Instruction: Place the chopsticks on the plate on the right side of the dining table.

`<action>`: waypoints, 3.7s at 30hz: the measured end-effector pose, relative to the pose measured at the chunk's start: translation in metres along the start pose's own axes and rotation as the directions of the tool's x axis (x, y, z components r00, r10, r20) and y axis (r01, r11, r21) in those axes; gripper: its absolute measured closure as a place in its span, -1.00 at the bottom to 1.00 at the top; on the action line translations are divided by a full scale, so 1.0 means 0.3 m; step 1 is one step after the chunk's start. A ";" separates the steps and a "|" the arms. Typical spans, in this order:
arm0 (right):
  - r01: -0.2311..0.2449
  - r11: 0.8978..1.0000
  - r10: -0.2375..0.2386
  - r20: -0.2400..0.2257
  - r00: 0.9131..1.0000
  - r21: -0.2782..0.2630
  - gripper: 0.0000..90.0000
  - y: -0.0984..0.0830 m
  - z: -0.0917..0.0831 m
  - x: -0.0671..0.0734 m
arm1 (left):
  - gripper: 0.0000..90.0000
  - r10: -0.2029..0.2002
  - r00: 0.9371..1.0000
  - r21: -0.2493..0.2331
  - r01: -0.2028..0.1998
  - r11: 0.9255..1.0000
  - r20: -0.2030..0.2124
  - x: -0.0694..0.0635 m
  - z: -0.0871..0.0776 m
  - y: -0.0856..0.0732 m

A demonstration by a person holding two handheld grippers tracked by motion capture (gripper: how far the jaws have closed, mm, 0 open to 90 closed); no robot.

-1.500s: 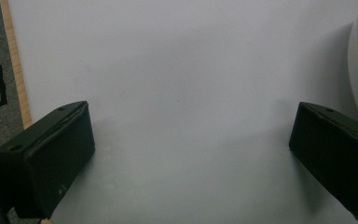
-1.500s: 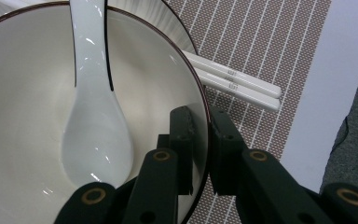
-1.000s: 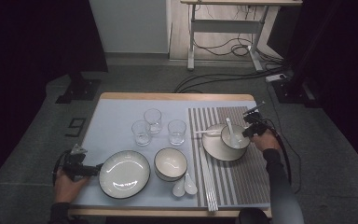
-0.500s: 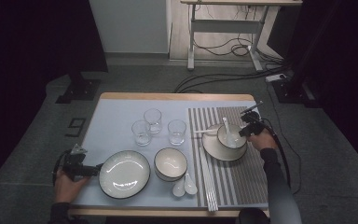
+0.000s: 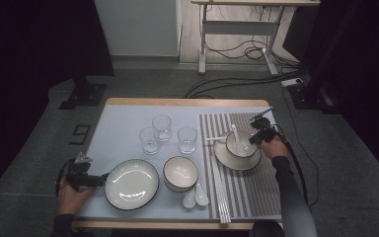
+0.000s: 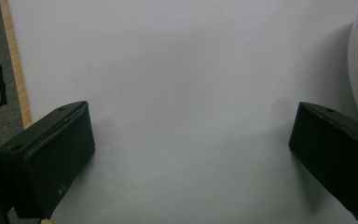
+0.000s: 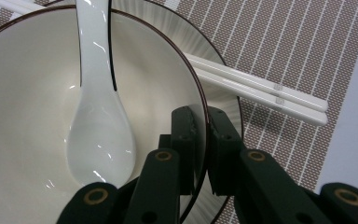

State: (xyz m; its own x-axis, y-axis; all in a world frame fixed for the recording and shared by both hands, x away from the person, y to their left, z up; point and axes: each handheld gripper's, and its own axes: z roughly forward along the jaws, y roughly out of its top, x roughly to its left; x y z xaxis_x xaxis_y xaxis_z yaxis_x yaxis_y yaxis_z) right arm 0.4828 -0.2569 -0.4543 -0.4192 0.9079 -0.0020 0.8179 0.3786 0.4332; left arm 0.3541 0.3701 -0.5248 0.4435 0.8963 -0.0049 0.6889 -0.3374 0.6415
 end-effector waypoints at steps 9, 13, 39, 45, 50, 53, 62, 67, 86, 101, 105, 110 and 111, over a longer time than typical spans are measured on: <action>0.012 1.000 -0.012 -0.002 1.000 0.004 0.84 0.014 0.004 0.021 | -1.00 0.000 1.000 0.000 0.000 1.000 0.000 0.000 0.000 0.000; 0.015 1.000 -0.015 -0.005 1.000 0.001 0.84 0.019 0.007 0.027 | -1.00 0.000 1.000 0.000 0.000 1.000 0.000 0.000 0.000 0.000; 0.006 1.000 -0.006 -0.003 1.000 0.011 0.84 0.022 0.007 0.013 | -1.00 0.000 1.000 0.000 0.000 1.000 0.000 0.000 0.000 0.000; 0.001 1.000 -0.001 -0.004 1.000 0.015 0.84 0.021 0.006 0.009 | -1.00 0.000 1.000 0.000 0.000 1.000 0.000 0.000 0.000 0.000; 0.002 1.000 -0.002 -0.005 1.000 0.018 0.84 0.021 0.005 0.006 | -1.00 0.000 1.000 0.000 0.000 1.000 0.000 0.000 0.000 0.000; 0.002 1.000 -0.002 -0.003 1.000 0.019 0.83 0.021 0.006 0.007 | -1.00 0.000 1.000 0.000 0.000 1.000 0.000 0.000 0.000 0.000; 0.011 1.000 -0.012 0.010 1.000 0.018 0.34 0.013 -0.001 0.011 | -1.00 0.000 1.000 0.000 0.000 1.000 0.000 0.000 0.000 0.000; 0.022 1.000 -0.022 0.002 1.000 0.002 0.01 0.005 -0.018 0.016 | -1.00 0.000 1.000 0.000 0.000 1.000 0.000 0.000 0.000 0.000; 0.112 0.990 -0.113 -0.012 0.993 -0.085 -0.47 -0.084 -0.140 0.057 | -1.00 0.001 1.000 0.000 -0.001 1.000 -0.001 -0.001 0.000 0.000; 0.119 0.976 -0.122 -0.005 0.993 -0.182 -0.71 -0.200 -0.205 0.102 | -1.00 0.001 1.000 -0.001 -0.001 1.000 -0.001 -0.001 0.000 0.000; 0.119 0.974 -0.123 -0.005 0.992 -0.193 -0.77 -0.235 -0.214 0.113 | -1.00 0.002 1.000 -0.001 -0.002 1.000 -0.001 -0.001 0.000 0.000; 0.116 0.973 -0.121 -0.013 0.993 -0.201 -0.88 -0.271 -0.214 0.121 | -1.00 0.001 1.000 -0.001 -0.001 1.000 -0.001 -0.001 0.000 0.000; 0.112 0.972 -0.118 -0.017 0.993 -0.205 -0.96 -0.293 -0.210 0.124 | -1.00 0.002 1.000 0.001 -0.002 1.000 -0.001 -0.001 -0.001 0.000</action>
State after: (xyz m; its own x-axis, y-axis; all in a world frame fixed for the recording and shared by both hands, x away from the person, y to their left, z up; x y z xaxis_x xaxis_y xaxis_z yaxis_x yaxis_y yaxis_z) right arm 0.3704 -0.2679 -0.4356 -0.5196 0.8535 -0.0381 0.6675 0.4334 0.6055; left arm 0.3539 0.3700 -0.5246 0.4442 0.8959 -0.0034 0.6891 -0.3392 0.6404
